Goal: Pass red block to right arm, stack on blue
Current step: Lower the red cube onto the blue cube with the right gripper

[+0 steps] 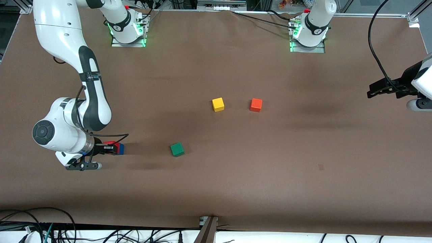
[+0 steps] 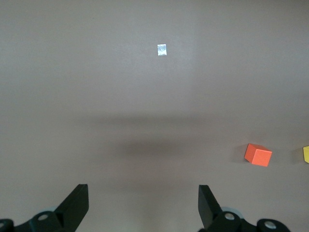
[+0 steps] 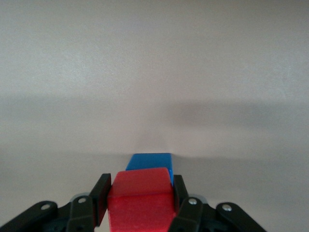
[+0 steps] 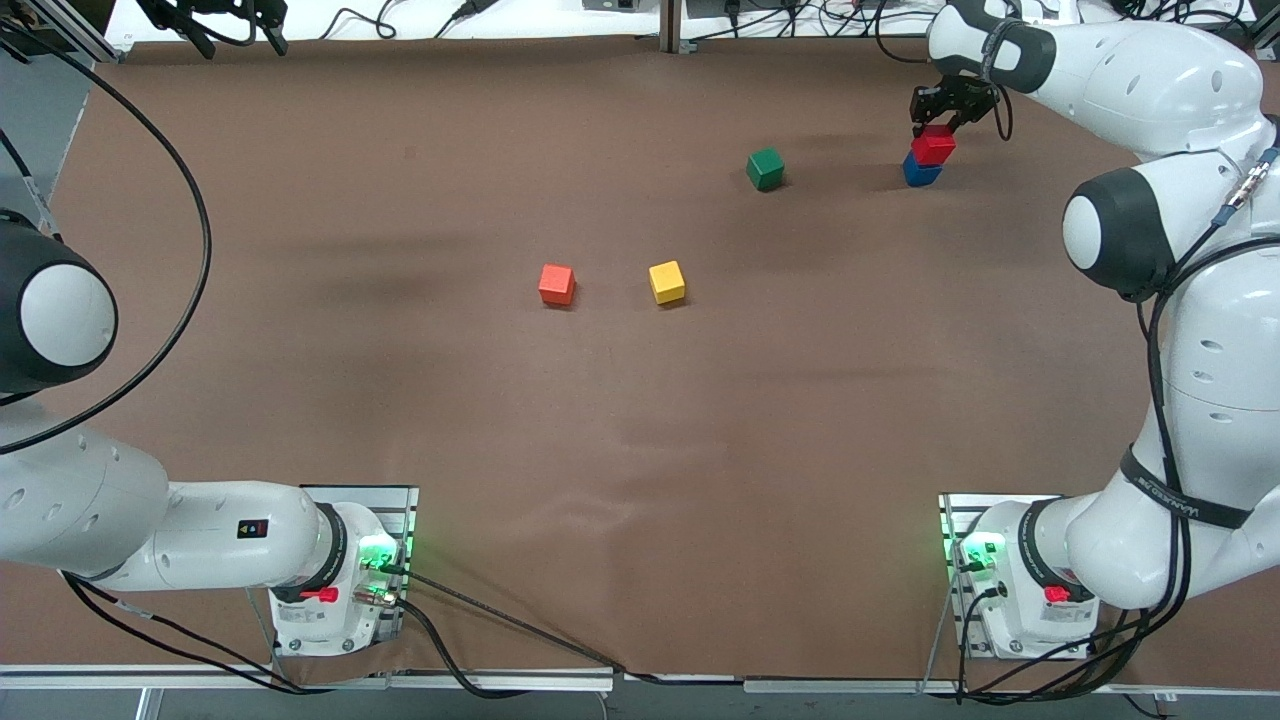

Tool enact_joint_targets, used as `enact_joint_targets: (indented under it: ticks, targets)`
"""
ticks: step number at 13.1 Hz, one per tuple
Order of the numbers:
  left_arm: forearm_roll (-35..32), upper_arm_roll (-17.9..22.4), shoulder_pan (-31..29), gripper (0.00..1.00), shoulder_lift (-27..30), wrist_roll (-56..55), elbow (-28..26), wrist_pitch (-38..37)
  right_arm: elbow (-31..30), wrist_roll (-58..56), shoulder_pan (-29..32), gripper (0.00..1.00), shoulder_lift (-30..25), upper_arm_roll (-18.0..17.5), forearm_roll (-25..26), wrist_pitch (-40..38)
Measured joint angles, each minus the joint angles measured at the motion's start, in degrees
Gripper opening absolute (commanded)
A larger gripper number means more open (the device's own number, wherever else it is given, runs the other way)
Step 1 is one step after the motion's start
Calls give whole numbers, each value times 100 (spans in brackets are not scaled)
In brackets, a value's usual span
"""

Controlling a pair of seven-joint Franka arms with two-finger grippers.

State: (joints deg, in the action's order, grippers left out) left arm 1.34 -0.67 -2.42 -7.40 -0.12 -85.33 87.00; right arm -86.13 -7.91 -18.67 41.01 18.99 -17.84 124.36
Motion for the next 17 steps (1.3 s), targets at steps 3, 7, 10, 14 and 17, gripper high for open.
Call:
enact_joint_targets:
  ticks: [3,7,10,14,17]
  targets:
    - [0,10,-21,100,0,0,0,6,0,123,0,17,0,0,30,0]
    - [0,3,-8,100,-10,0,79,38,1,178,0,17,0,2,36,0]
    - [0,15,-32,100,-41,0,123,38,3,267,0,17,0,5,171,2]
    - [0,2,-5,100,-129,0,190,38,8,354,-3,17,0,5,309,9]
    - [0,-4,2,100,-137,0,210,38,13,471,-27,17,-1,5,312,10]
